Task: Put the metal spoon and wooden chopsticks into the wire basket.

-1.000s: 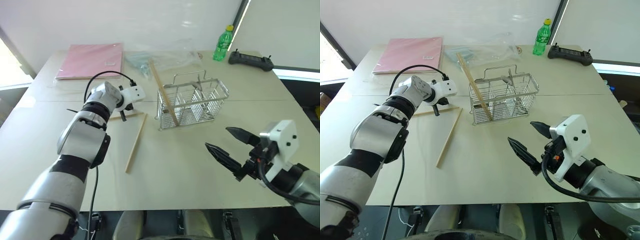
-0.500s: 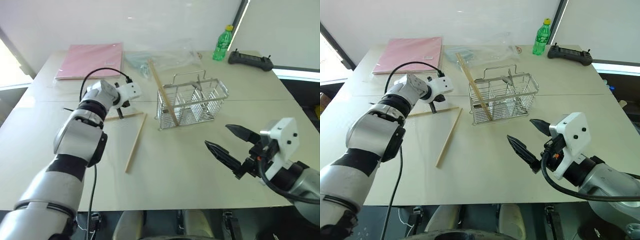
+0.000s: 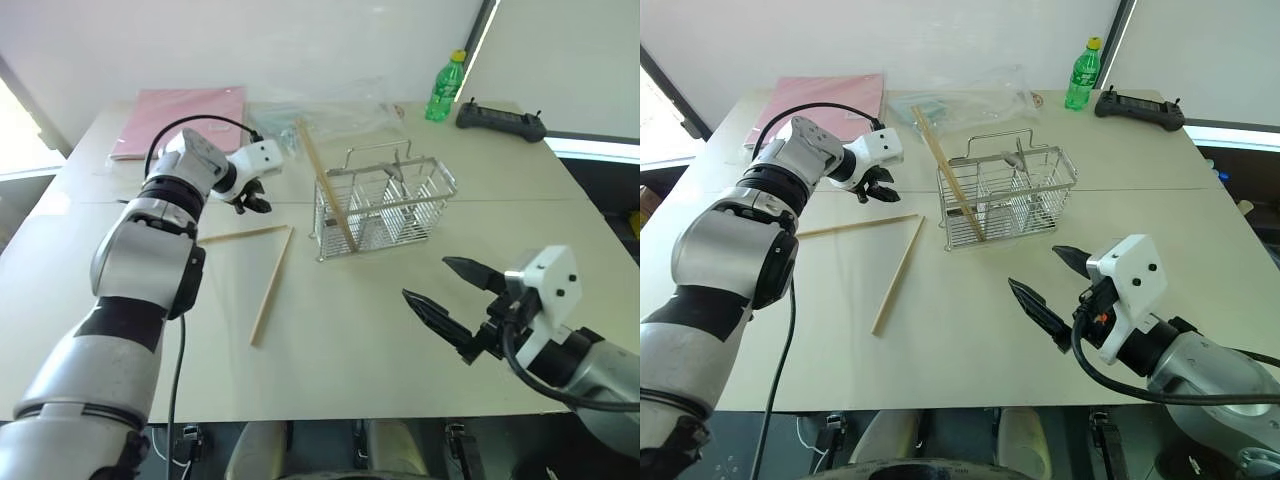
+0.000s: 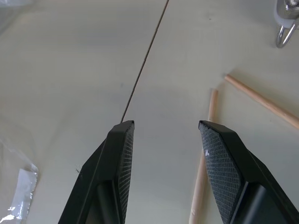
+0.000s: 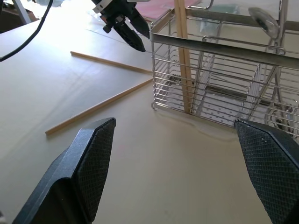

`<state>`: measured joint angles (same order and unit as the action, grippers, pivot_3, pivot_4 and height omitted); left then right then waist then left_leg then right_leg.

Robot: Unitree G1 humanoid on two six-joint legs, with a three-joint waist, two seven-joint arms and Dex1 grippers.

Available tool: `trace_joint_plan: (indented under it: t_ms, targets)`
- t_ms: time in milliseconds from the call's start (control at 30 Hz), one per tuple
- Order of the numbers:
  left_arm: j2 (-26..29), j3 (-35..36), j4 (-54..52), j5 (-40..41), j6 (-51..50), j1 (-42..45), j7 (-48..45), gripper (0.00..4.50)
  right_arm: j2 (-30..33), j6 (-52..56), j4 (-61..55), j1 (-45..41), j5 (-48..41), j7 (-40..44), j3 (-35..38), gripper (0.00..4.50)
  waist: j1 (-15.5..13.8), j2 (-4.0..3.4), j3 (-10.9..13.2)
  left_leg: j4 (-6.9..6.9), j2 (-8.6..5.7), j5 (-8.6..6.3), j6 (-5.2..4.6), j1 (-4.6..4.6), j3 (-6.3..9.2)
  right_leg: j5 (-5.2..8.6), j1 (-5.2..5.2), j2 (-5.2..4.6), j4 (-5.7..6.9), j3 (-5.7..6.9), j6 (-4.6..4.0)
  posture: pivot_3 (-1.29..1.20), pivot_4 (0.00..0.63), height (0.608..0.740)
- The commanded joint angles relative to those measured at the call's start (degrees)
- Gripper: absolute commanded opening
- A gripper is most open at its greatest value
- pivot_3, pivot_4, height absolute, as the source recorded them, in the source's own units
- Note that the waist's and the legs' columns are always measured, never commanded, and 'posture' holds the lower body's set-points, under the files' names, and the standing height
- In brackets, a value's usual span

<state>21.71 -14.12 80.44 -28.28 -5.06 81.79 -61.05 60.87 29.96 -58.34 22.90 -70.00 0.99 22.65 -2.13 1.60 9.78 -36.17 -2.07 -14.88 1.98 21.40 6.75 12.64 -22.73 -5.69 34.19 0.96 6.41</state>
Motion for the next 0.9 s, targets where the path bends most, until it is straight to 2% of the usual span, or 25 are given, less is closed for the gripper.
trace_joint_plan:
  t_ms: [33, 533, 900]
  targets:
    - [-0.48, -2.76, -0.98, -2.17, 2.07, -0.63, -0.39, 2.27, 0.42, -1.27, -1.66, 0.74, -0.11, 1.0, 1.56, 4.18, 0.0, 0.0, 0.0, 0.0, 0.0, 0.0, 0.0, 0.0, 0.0, 0.0, 0.0, 0.0, 0.0, 0.0, 0.0, 0.0, 0.15, 0.722]
    - [-3.6, -5.07, -0.73, -3.26, 1.99, -4.19, 2.16, 2.27, 2.59, -3.97, -1.66, 4.22, -2.15, -0.27, 3.28, 4.18, -0.02, -0.01, -0.01, 0.0, 0.0, 0.0, 0.0, -0.01, 0.0, 0.0, 0.01, 0.0, 0.0, -0.01, 0.01, 0.0, 0.15, 0.722]
    - [-4.65, -4.38, -0.62, -2.28, -0.02, -5.47, 4.42, 2.27, 5.08, -6.94, -1.66, 9.08, -1.83, 2.68, 4.77, 4.18, -0.14, -0.1, -0.1, -0.05, 0.01, 0.0, 0.0, -0.07, 0.0, 0.14, 0.35, 0.0, -0.03, -0.01, 0.15, 0.0, 0.15, 0.722]
